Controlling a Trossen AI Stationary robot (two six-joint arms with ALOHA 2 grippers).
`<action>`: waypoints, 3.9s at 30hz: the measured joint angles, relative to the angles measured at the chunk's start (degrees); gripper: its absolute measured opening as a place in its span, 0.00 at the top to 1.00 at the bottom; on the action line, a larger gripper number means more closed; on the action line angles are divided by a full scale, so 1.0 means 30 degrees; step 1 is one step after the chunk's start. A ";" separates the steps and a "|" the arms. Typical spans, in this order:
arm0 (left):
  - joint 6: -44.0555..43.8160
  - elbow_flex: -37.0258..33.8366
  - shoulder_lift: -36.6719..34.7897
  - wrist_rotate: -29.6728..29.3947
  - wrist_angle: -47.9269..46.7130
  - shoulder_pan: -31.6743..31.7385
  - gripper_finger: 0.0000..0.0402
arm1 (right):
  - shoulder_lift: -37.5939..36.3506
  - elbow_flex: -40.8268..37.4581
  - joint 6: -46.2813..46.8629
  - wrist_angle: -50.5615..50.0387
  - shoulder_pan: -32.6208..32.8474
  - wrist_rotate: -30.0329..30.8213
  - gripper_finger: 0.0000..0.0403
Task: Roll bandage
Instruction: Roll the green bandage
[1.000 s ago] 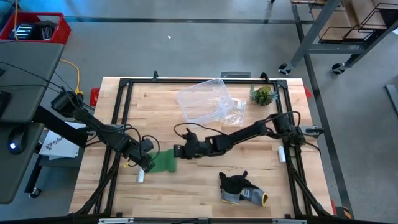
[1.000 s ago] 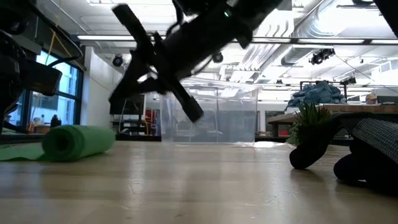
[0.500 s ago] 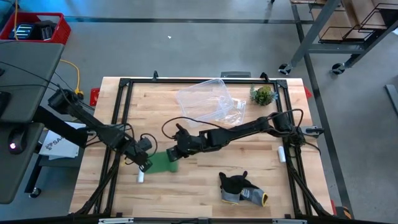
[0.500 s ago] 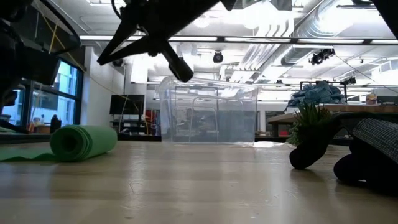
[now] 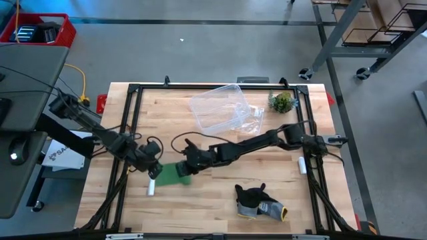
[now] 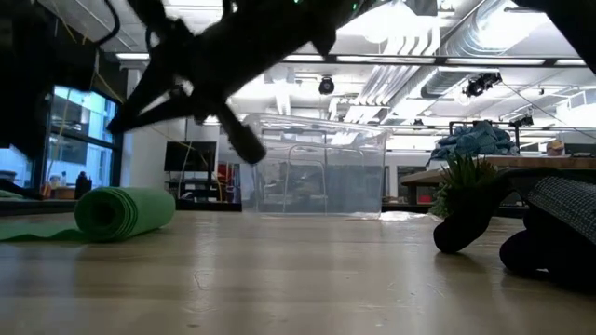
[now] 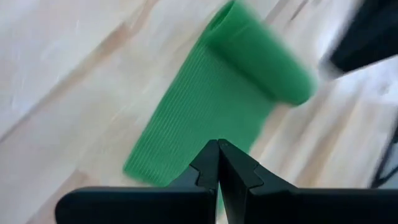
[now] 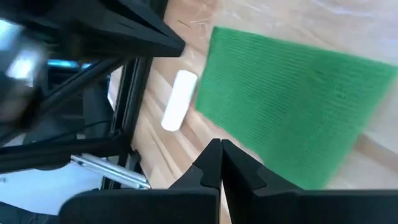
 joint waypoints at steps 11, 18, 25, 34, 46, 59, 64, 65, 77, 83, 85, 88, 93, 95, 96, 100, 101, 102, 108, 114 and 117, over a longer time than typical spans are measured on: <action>0.0303 0.0229 -0.0977 -0.1412 -0.0253 0.0000 1.00 | 0.1435 0.1914 -0.0274 -0.2550 0.0000 -0.0264 1.00; -0.0014 0.0229 -0.0977 -0.1393 -0.0231 0.0000 1.00 | 0.0396 0.4124 -0.3408 -0.5943 0.0000 0.1146 1.00; -0.0039 0.0221 -0.0977 -0.1794 -0.0238 0.0000 1.00 | 0.0930 0.6431 -0.4400 -1.0826 0.0000 0.1383 0.99; -0.0520 0.0221 -0.0977 -0.1480 -0.0249 0.0007 1.00 | 0.1175 0.6086 -0.2246 -1.1025 0.0000 0.2373 0.68; -0.1133 0.0214 -0.0977 -0.0663 -0.0264 0.0015 1.00 | 0.2262 0.6047 -0.0462 -1.0341 -0.0051 0.0450 0.42; -0.1194 0.0214 -0.0944 -0.1080 -0.0421 0.0015 1.00 | 0.3411 0.6047 0.0621 -0.9573 -0.0117 -0.0089 0.42; -0.1194 0.0207 -0.0948 -0.1222 -0.0559 0.0015 1.00 | 0.3589 0.6047 0.1104 -0.9631 -0.0168 -0.0185 0.43; -0.1189 0.0214 -0.0943 -0.1223 -0.0519 0.0015 1.00 | 0.3674 0.6049 0.1249 -0.9639 -0.0168 -0.0188 0.43; -0.1182 0.0212 -0.0941 -0.1232 -0.0551 0.0015 1.00 | 0.3730 0.6098 0.1375 -0.9651 -0.0303 0.0484 0.89; -0.1173 0.0208 -0.0941 -0.1295 -0.0587 0.0015 1.00 | 0.3730 0.6098 0.1541 -0.9784 -0.0400 0.1159 0.97; -0.1172 0.0214 -0.0941 -0.1325 -0.0588 0.0015 1.00 | 0.3666 0.6098 0.1537 -1.0404 -0.0415 0.1267 0.98; -0.0882 0.0214 -0.0941 -0.1336 -0.0584 0.0015 1.00 | 0.3407 0.6113 0.1188 -1.1825 -0.0393 0.1455 0.99; 0.0626 0.0208 -0.0950 -0.1332 -0.0604 0.0015 1.00 | 0.3026 0.6113 0.1122 -1.4542 -0.0066 0.1333 0.99; 0.0830 0.0214 -0.0955 -0.1330 -0.0589 0.0015 1.00 | 0.2864 0.6105 0.1299 -1.5615 0.0156 0.1317 1.00; 0.0868 0.0214 -0.0956 -0.1325 -0.0584 0.0015 1.00 | 0.2818 0.6105 0.1448 -1.6022 0.0262 0.1266 1.00; 0.0861 0.0214 -0.0956 -0.1337 -0.0363 0.0015 1.00 | 0.2463 0.6071 0.1677 -1.7554 0.0642 0.0940 1.00; 0.0861 0.0214 -0.0951 -0.1332 -0.0286 0.0015 1.00 | 0.2388 0.6069 0.1672 -1.7984 0.0718 0.0825 1.00; 0.0861 0.0214 -0.0952 -0.1350 -0.0289 0.0011 1.00 | 0.2286 0.6054 0.1669 -1.8459 0.0776 0.0711 1.00; 0.0984 0.0214 -0.0956 -0.1368 -0.0282 0.0015 1.00 | 0.1759 0.6003 0.0727 -2.0542 0.0816 0.0141 1.00; 0.0861 0.0214 -0.0948 -0.1368 -0.0266 0.0015 1.00 | 0.0975 0.5507 -0.0203 -2.2233 0.0760 0.0112 1.00; 0.0861 0.0214 -0.0950 -0.1368 -0.0223 0.0015 1.00 | -0.0522 0.3627 -0.0053 -2.0828 0.0576 0.0114 1.00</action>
